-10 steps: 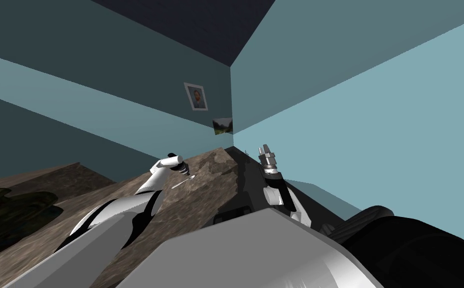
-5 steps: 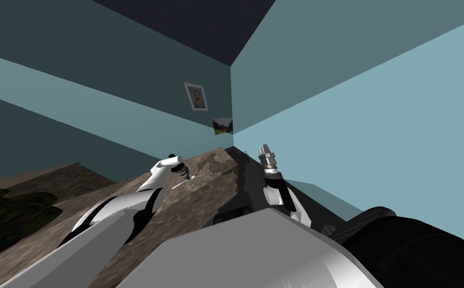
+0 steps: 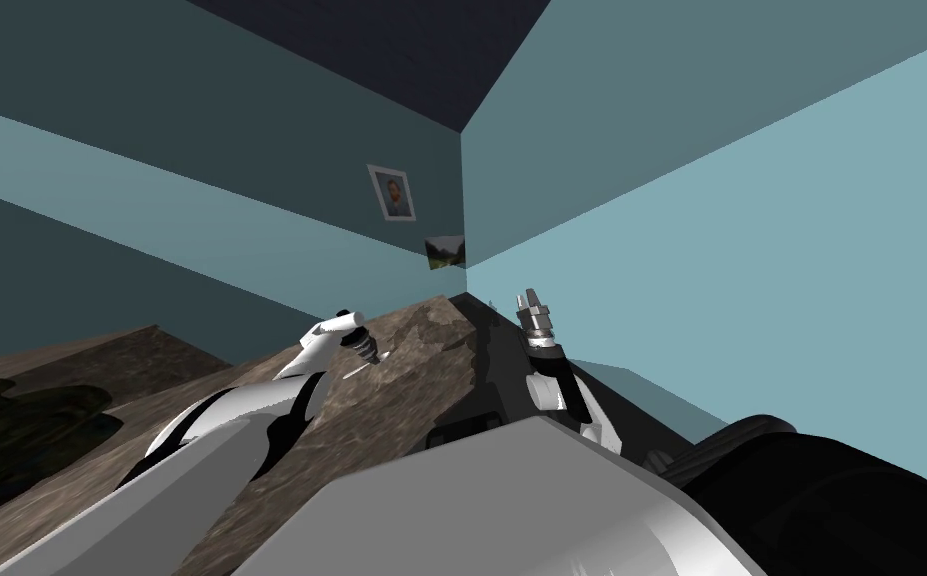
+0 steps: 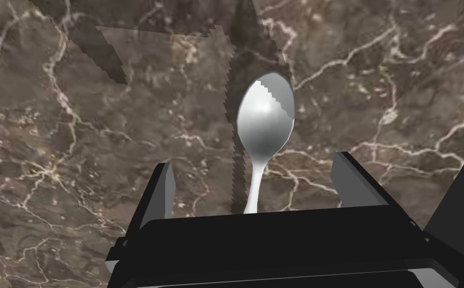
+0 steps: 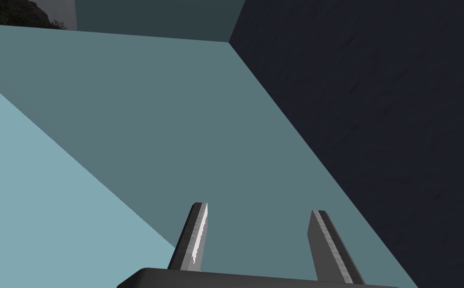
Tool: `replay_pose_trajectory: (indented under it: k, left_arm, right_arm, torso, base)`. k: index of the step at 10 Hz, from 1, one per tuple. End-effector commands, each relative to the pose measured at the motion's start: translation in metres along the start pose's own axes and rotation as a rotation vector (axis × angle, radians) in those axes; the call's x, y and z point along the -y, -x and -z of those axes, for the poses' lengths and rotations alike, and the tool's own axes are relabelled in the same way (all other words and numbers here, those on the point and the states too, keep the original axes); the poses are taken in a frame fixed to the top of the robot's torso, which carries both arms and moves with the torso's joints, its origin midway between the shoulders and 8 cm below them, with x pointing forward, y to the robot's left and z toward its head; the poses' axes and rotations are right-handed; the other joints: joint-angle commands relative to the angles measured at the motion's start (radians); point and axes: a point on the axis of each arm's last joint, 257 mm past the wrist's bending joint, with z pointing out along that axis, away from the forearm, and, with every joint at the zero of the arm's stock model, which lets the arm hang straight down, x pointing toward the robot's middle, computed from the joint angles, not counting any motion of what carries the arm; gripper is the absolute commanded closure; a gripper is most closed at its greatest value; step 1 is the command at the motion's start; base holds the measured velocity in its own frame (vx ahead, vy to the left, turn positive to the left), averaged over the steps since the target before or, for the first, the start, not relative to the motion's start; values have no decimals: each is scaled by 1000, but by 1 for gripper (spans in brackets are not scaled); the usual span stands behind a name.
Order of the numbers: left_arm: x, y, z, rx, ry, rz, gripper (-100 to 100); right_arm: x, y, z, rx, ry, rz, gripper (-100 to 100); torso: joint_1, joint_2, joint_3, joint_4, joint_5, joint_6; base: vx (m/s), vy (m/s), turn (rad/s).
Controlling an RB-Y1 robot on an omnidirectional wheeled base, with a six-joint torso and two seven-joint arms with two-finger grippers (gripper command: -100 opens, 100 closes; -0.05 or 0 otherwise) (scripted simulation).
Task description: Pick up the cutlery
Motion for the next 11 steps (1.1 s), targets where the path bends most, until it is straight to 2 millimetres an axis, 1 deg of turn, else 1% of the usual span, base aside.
replay_pose_trajectory:
  k: [1, 2, 3, 4, 5, 9, 10, 11]
  left_arm:
    - [0, 0, 0, 0, 0, 0, 0]
    - [-5, 1, -12, 0, 0, 0, -100]
    - [-9, 1, -21, 0, 0, -1, -100]
    - [-7, 1, -17, 1, 3, -1, -100]
    - [-7, 1, -18, 0, 0, -1, 100]
    - [-7, 1, -18, 0, 0, -1, 100]
    - [-7, 1, -18, 0, 0, -1, 0]
    - [-6, -6, -7, 1, 13, -23, -100]
  right_arm:
    - [0, 0, 0, 0, 0, 0, 0]
    - [0, 0, 0, 0, 0, 0, 0]
    - [0, 0, 0, 0, 0, 0, 0]
    - [0, 0, 0, 0, 0, 0, 0]
    - [0, 0, 0, 0, 0, 0, 0]
    - [0, 0, 0, 0, 0, 0, 0]
    - [0, 0, 0, 0, 0, 0, 0]
    - [0, 0, 0, 0, 0, 0, 0]
  torso:
    - [0, 0, 0, 0, 0, 0]
    - [0, 0, 0, 0, 0, 0]
    - [0, -1, 0, 0, 0, 0]
    - [1, -2, -1, 0, 0, 0]
    - [0, -1, -1, 0, 0, 0]
    - [0, 0, 0, 0, 0, 0]
    - [0, 0, 0, 0, 0, 0]
    - [0, 0, 0, 0, 0, 0]
  base:
    - [0, 0, 0]
    - [19, 6, -1]
    - [33, 13, -1]
    - [15, 6, -1]
    - [0, 0, 0]
    - [0, 0, 0]
    - [0, 0, 0]
    - [24, -103, -187]
